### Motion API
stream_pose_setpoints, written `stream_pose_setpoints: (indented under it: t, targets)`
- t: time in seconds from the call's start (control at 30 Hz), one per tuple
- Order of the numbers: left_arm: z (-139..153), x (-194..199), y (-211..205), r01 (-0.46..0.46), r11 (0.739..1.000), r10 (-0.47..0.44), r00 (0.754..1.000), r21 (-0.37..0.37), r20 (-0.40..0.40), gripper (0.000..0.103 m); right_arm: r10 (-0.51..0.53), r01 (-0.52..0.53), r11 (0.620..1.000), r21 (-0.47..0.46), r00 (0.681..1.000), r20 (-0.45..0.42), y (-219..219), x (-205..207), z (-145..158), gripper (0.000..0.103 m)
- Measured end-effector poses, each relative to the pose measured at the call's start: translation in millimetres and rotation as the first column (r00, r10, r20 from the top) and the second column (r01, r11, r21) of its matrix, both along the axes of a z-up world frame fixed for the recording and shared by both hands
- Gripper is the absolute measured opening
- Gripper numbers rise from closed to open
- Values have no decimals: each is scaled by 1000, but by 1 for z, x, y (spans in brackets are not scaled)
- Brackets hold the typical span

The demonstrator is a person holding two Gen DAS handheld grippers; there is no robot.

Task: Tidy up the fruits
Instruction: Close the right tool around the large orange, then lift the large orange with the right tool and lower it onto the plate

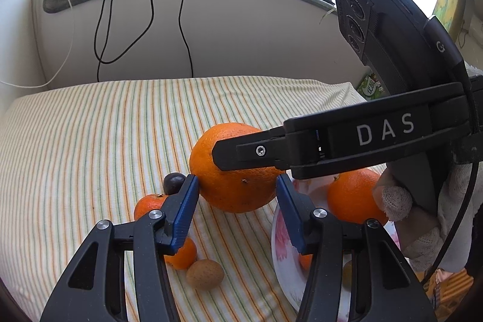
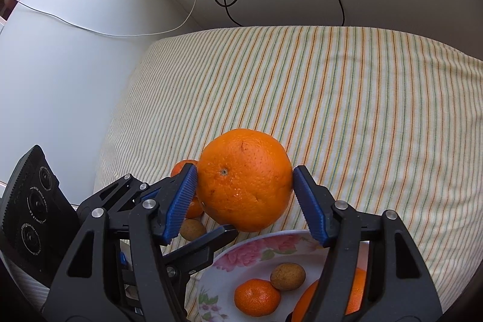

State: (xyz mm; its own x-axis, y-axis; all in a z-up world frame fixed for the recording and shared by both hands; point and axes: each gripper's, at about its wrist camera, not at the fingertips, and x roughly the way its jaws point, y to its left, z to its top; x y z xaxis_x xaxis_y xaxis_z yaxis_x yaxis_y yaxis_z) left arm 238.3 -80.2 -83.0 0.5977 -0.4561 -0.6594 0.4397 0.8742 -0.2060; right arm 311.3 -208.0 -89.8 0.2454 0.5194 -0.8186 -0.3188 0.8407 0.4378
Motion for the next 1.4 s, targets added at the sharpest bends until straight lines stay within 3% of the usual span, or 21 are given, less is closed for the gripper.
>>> stream_pose_setpoints:
  t: [0.4,0.9,1.1,1.4]
  targets:
    - [20,-28,-7,21,1000,-21,998,-3,61,52,-16,15,1000,5,999,49,-17,-28,34,69]
    - [42,-93,-38,96,995,-95,987,-2,130,52,-80,78,997,19,990,115,-67,-109,65,68]
    - [44,-117,-54,138,990,-135,981,-10,140,52,-117,114,993,29,985,128,-93,-152,68,68]
    - [34,-146,-80,187,982,-186,973,6,134,52,-172,168,985,51,980,101,-121,-185,49,68]
